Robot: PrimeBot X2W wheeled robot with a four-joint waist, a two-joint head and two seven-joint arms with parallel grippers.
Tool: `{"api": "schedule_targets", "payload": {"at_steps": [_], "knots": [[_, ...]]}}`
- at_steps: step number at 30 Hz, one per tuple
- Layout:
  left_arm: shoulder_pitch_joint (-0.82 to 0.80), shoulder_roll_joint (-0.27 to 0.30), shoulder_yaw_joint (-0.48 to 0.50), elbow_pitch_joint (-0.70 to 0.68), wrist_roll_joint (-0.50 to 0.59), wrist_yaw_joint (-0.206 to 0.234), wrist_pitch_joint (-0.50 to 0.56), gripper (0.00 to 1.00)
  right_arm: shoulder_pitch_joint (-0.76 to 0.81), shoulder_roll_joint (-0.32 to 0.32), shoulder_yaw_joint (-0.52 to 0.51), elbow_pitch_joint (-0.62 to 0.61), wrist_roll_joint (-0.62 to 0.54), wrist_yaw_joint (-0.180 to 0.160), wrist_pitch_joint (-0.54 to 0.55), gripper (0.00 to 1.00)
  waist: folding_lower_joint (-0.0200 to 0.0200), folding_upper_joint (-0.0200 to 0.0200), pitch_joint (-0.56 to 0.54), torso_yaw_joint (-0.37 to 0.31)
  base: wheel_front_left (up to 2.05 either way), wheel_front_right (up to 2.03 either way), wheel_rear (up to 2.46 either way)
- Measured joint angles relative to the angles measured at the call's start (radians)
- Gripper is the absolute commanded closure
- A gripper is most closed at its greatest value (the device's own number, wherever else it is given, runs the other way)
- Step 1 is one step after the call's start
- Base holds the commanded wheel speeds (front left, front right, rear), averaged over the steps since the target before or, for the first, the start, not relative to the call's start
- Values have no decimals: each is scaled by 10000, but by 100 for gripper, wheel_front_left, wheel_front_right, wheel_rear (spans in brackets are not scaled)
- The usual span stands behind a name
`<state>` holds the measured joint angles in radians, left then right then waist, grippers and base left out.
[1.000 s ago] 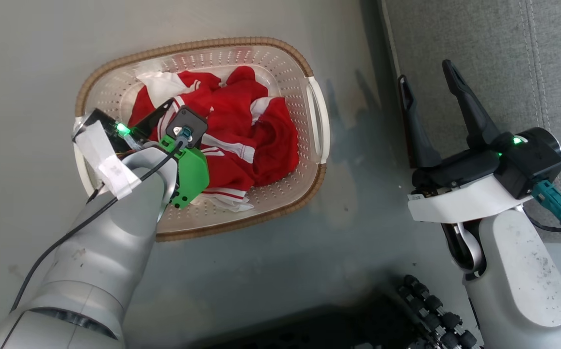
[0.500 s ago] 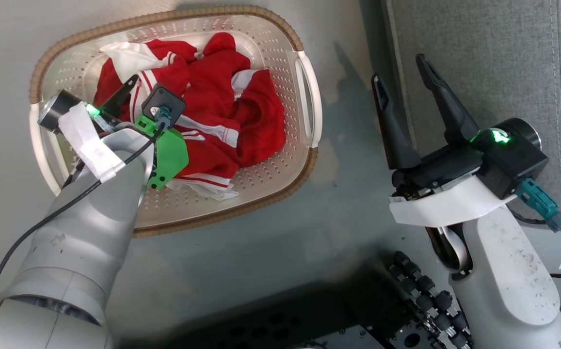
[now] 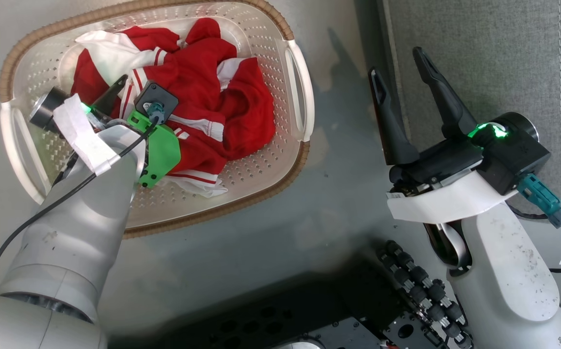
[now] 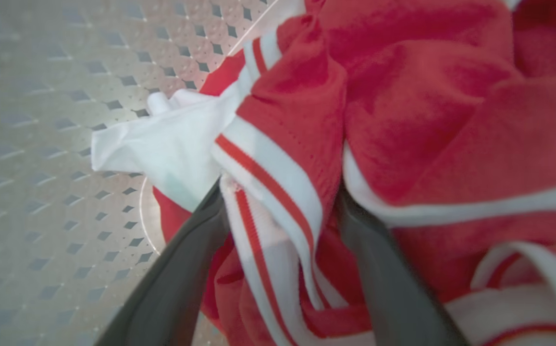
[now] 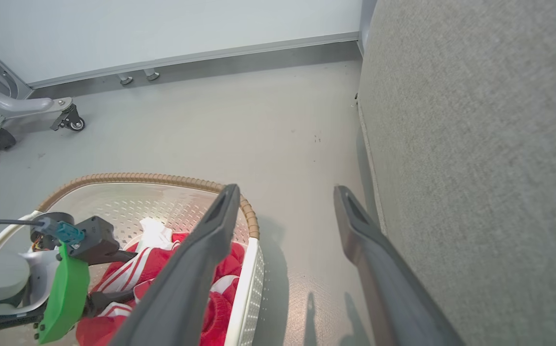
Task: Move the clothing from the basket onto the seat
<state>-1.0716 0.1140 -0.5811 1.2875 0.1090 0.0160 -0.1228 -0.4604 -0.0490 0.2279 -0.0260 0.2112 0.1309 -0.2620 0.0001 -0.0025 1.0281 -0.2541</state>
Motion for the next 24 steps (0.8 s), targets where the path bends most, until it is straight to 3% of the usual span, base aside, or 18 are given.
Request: {"api": "schedule_targets", "payload": {"at_steps": [1, 2, 4, 14, 24], "knots": [[0, 12, -15, 0, -4, -25, 31, 15, -2, -2, 2, 0, 13, 0, 0, 0, 0, 0, 36, -20, 0, 0, 0], [0, 19, -31, 4, -19, -29, 31, 54, -3, -2, 8, -2, 19, 0, 0, 0, 0, 1, 67, -36, 0, 0, 0], [-1, 36, -67, 4, -25, -27, 42, 100, -9, -2, 29, -8, 27, 0, 0, 0, 0, 0, 120, -66, 0, 0, 0], [12, 21, -123, 15, -349, -25, -130, 100, -40, 0, 52, 86, 84, 0, 2, 0, 0, 0, -4, -73, 0, 0, 0], [693, -228, -31, 19, -838, 82, -782, 100, 14, 2, 84, 297, 148, 0, 0, 0, 0, 1, -944, 32, 0, 0, 0]]}}
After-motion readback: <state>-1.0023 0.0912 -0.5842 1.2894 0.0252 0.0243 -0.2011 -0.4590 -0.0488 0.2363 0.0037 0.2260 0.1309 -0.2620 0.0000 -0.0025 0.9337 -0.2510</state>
